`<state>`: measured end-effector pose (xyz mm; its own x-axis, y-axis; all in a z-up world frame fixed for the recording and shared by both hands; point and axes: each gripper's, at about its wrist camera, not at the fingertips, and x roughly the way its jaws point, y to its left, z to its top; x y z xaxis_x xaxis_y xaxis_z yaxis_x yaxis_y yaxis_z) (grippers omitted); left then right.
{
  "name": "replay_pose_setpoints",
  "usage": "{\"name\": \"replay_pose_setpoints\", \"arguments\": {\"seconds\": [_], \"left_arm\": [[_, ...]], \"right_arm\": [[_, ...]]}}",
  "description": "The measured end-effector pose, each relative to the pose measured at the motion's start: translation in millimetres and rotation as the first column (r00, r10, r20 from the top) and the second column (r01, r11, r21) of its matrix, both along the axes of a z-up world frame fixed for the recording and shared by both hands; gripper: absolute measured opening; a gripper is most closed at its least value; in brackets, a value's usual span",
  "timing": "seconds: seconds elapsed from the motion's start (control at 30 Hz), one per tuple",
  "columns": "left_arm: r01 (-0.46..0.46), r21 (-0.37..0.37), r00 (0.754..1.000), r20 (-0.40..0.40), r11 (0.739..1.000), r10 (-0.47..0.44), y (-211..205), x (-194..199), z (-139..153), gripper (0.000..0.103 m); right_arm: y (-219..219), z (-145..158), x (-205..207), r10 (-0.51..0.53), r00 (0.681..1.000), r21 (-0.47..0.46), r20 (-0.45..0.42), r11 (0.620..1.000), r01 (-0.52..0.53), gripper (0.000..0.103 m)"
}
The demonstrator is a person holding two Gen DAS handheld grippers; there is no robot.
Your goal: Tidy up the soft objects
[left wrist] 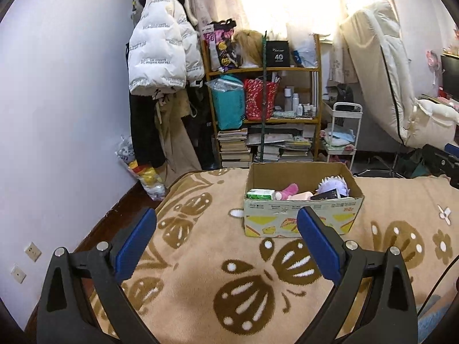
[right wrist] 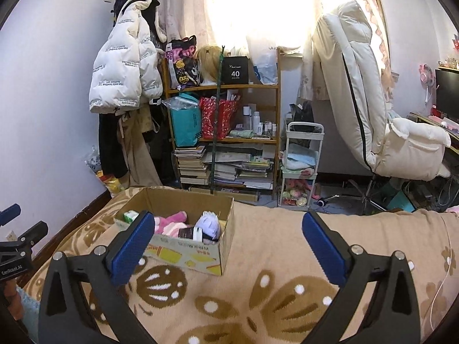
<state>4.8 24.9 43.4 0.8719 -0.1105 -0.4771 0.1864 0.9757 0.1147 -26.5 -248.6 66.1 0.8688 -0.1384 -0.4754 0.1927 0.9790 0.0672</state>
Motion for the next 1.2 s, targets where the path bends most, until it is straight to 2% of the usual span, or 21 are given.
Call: {"name": "replay_pose_setpoints", "arguments": {"seconds": [0.17,0.7,0.87,1.2], "left_arm": [[0.001,0.013,1.0,0.028,1.0,-0.002,-1,-11,0,0.097],[-0.019,0.016,1.0,0.017,1.0,0.018,-3,-6,-21,0.097],[-0.029,0.008,1.0,0.013,1.0,0.028,-1,-3,-23,0.097],[-0.007,-0.02,1.0,-0.002,1.0,0.007,4,0,-25,0.098]], "right_arm": [[6,-3,-10,0.004,1.0,-0.001,-0.005,1.0,-0.004,0.103],[11,-17,-6,-0.022,1.0,-0.069,0.007,0.997,0.023,0.103],[7,-20,0,-0.023,1.0,-0.043,-0.01,0.999,0.023,0.103],[6,-23,2,-0.036,0.999,-0.046,-0.008,0.998,0.036,0.103]]}}
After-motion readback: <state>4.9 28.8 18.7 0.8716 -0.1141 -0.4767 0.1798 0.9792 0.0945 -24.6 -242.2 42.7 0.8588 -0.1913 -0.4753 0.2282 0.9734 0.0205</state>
